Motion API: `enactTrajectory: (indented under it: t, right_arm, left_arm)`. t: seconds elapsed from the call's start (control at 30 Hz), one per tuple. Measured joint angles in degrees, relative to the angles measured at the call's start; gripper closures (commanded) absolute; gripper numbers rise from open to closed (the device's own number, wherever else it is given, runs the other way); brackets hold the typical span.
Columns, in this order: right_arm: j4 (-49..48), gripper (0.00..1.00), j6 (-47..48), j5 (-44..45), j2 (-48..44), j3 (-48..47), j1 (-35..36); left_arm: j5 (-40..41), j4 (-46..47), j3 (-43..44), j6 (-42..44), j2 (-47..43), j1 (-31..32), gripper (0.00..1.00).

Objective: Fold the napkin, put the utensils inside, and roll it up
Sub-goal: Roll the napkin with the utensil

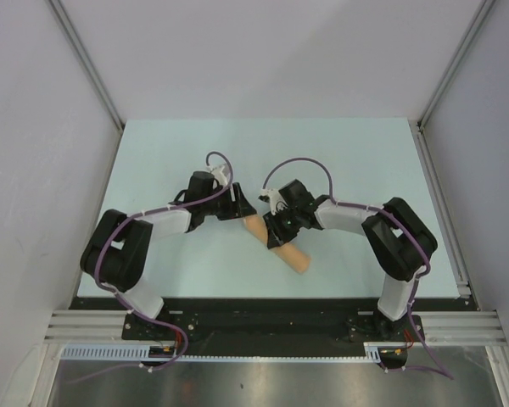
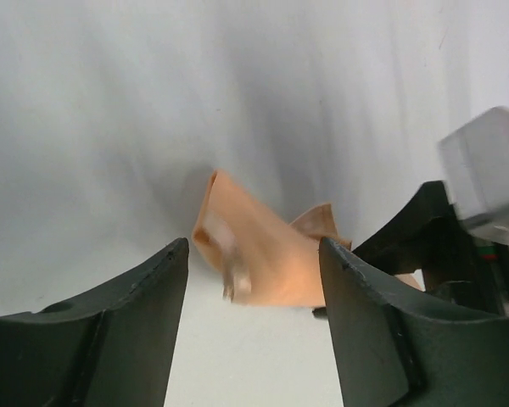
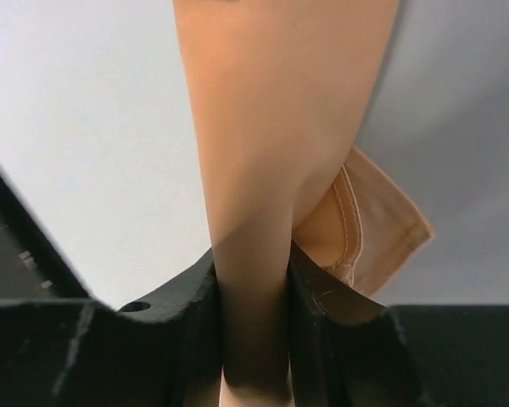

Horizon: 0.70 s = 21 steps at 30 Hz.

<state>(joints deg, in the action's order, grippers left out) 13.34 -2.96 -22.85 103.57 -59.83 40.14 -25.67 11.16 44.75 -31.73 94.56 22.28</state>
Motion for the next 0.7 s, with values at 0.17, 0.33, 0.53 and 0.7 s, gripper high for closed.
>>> enactTrajectory:
  t: [0.17,0.33,0.53,0.7]
  right_arm:
    - [0.04,0.66,-2.16,-12.07,2.38,0.0,-1.33]
    - [-0.9,0.66,-4.85,-21.16,5.44,-0.07,-3.13]
    - [-1.22,0.66,-6.75,-28.24,9.14,-1.2,-6.27]
    - [-1.03,0.66,-7.69,-32.98,12.13,-2.36,-8.13]
  left_arm:
    - [0.98,0.7,-1.64,0.31,-2.8,-0.07,0.31]
    - [1.44,1.55,-5.25,0.28,-3.48,-0.17,0.34]
    - [1.51,2.69,-9.14,0.0,-3.65,-0.17,0.37]
    - [1.42,5.9,-11.17,-1.25,-4.87,-0.17,0.36]
